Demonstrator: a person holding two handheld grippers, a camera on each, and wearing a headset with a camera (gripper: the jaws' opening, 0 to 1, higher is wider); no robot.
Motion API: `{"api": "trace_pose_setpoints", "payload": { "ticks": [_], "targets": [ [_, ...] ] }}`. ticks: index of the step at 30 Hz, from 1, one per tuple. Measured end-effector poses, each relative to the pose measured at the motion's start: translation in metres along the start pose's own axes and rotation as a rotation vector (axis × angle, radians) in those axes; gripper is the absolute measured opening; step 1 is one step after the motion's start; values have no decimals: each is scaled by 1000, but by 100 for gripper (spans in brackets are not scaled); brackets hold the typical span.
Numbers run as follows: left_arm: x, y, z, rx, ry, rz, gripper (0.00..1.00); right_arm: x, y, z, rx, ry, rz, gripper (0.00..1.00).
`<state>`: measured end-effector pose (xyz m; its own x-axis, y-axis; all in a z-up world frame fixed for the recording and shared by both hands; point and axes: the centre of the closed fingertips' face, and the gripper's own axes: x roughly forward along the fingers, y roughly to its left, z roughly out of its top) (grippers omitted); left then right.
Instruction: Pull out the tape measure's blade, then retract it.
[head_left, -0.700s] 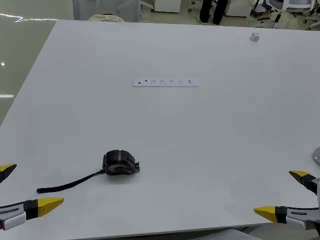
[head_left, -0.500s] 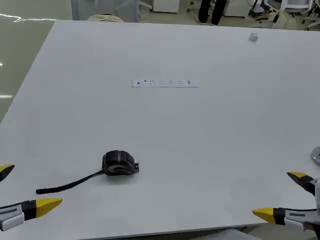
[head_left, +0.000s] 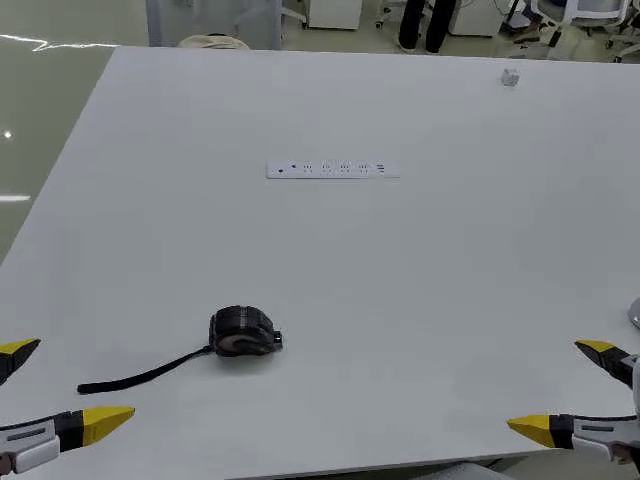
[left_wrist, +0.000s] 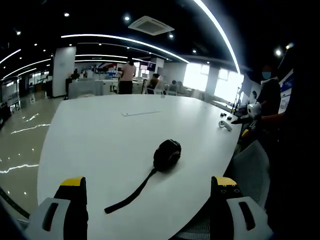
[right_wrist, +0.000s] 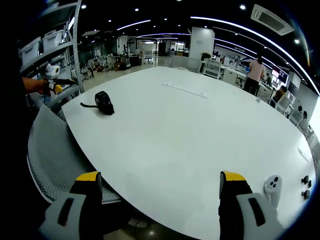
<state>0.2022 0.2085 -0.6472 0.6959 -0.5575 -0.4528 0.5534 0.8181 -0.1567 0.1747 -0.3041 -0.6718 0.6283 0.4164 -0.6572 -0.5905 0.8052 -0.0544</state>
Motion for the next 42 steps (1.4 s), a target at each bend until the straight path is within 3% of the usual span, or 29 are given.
{"api": "trace_pose_setpoints", "payload": {
  "ticks": [6, 11, 20, 22, 26, 35, 39, 42],
  "targets": [
    [5, 2, -1, 0, 4, -1, 100, 0, 2, -1, -7, 11, 9, 100],
    [10, 0, 4, 36, 15, -23, 100, 4, 0, 4, -24, 15, 19, 100],
    [28, -1, 25, 135, 39, -83, 100, 24, 13, 31, -114, -9, 87, 97],
    [33, -3, 32, 150, 31, -117, 100, 30, 15, 37, -126, -11, 102, 98],
    [44, 0, 36, 195, 65, -133, 100, 41, 15, 48, -152, -8, 137, 97],
    [69, -14, 43, 318, 132, -231, 100, 71, 33, 89, -250, -18, 237, 96],
    [77, -25, 51, 372, 121, -277, 100, 83, 44, 98, -284, -13, 271, 96],
    [84, -25, 52, 373, 140, -285, 100, 88, 51, 105, -300, -13, 290, 96]
  ]
}}
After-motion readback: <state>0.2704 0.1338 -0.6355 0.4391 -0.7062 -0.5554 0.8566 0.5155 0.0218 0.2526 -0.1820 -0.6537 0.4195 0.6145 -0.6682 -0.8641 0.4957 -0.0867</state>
